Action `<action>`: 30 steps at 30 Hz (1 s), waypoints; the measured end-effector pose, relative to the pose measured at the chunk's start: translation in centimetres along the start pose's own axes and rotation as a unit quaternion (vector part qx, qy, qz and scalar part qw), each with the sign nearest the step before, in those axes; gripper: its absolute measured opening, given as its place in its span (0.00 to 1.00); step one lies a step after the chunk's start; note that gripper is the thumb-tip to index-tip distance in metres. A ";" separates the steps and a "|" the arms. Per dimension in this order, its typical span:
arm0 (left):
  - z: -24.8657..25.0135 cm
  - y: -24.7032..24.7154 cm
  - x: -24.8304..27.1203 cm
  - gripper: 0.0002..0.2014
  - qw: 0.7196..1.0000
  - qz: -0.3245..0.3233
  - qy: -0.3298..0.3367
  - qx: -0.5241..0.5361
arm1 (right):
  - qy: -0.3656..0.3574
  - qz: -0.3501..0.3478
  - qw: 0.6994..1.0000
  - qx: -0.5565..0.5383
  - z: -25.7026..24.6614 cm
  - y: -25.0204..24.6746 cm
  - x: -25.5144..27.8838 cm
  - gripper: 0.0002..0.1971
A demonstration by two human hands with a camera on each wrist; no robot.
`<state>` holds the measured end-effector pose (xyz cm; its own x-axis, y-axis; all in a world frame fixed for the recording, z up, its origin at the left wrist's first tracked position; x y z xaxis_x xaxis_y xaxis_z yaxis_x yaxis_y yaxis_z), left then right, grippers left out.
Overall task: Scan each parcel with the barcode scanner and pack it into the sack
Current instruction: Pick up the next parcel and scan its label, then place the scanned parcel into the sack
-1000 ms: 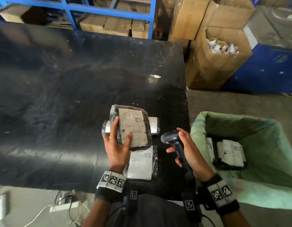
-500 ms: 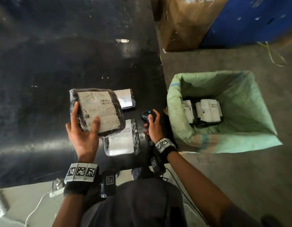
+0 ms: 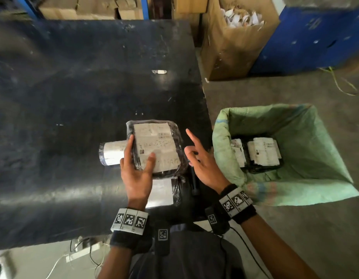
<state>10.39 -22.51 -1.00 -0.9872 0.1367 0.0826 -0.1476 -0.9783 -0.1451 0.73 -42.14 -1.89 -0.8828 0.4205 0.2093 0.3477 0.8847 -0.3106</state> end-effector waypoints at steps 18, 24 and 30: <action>7.4 16.1 1.3 0.32 0.972 -0.209 0.053 0.096 | -0.044 0.143 0.986 -0.077 -3.8 -13.3 1.9 0.28; 5.4 22.9 2.7 0.29 0.920 -0.326 0.095 -0.196 | 0.017 0.142 0.990 0.005 -0.4 -23.0 3.6 0.28; 0.0 29.7 6.5 0.45 0.851 -0.332 0.163 -0.372 | 0.178 0.016 0.974 0.141 7.2 -27.9 2.5 0.28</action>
<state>-0.41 -50.63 -4.81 -0.6171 0.7761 0.1302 -0.5582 -0.3150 -0.7676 -13.48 -67.26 0.59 -0.6896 0.5352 0.4878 0.2290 0.8003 -0.5542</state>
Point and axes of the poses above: each hand's wrist, its own x-axis away from the middle knuckle, its own y-axis out of the palm, z = x × y, the point moved 10 cm from there along -x, towards the middle knuckle, and after that the axes turned 2 degrees about z, right-handed, at the moved point
